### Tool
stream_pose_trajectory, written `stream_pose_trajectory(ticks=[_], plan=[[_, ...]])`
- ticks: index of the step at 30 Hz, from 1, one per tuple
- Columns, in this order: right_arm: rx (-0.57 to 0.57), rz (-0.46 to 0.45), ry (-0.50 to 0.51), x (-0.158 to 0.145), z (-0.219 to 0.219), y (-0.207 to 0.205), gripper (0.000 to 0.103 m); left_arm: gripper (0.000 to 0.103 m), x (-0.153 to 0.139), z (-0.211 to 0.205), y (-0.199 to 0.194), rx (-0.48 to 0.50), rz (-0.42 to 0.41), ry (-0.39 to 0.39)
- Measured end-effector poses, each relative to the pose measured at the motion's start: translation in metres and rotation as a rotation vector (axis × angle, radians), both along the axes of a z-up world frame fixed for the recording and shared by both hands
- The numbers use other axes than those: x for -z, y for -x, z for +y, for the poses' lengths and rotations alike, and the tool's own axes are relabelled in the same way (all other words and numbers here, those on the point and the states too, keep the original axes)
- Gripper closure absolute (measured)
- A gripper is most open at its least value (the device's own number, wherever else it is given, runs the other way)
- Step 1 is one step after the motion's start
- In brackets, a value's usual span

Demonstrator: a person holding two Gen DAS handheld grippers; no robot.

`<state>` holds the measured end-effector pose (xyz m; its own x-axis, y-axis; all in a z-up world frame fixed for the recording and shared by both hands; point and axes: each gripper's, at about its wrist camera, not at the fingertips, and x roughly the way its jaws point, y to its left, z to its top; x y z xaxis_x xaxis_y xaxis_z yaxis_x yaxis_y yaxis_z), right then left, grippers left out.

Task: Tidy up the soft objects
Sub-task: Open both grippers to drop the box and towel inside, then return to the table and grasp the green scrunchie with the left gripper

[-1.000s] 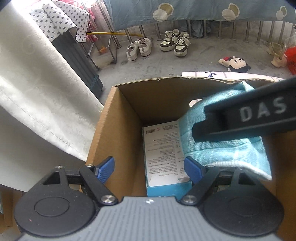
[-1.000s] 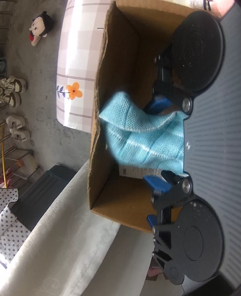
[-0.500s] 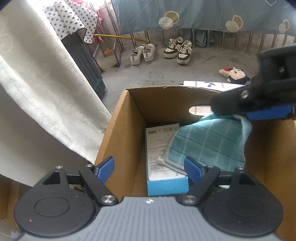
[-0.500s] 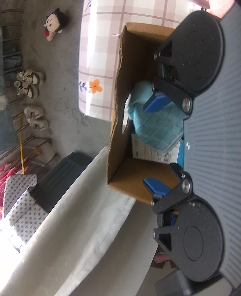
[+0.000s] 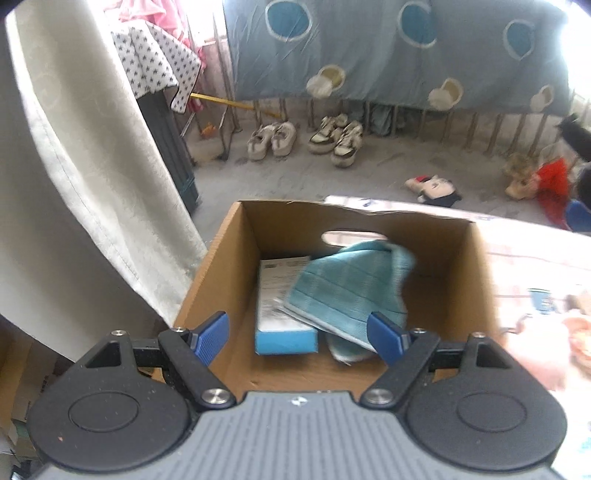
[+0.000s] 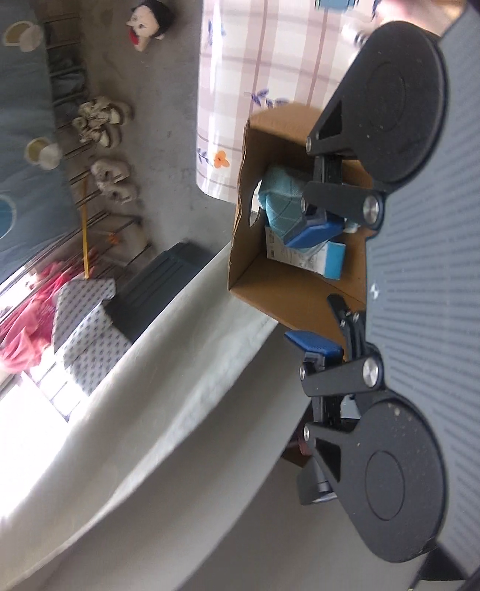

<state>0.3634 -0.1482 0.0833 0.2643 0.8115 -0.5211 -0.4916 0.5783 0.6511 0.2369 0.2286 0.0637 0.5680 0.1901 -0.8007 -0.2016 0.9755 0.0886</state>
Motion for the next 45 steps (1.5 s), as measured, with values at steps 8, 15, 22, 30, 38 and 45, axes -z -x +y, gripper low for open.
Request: stream_pose_trajectory(ticks=[8,15,22,30,38,45], plan=[[0.045,-0.044,0.006,-0.006,-0.145,0.065,0.046,0.019,-0.031,-0.071,0.074,0.103,-0.043,0.078],[0.142,0.039,-0.021,0.040,-0.270,0.115,0.044,0.016,-0.022,-0.150,0.125,0.220,-0.057,0.186],[0.278,0.035,-0.033,0.087,-0.374,0.170,0.032,0.016,-0.004,-0.235,0.150,0.365,-0.067,0.191],[0.381,0.099,-0.011,0.137,-0.430,0.168,0.022,0.016,0.021,-0.305,0.162,0.437,-0.127,0.242],[0.263,0.073,0.021,0.148,-0.373,0.119,0.022,0.017,0.044,-0.346,0.145,0.438,-0.189,0.079],[0.268,0.117,0.052,0.179,-0.344,0.071,0.025,0.016,0.059,-0.356,0.103,0.500,-0.093,0.182]])
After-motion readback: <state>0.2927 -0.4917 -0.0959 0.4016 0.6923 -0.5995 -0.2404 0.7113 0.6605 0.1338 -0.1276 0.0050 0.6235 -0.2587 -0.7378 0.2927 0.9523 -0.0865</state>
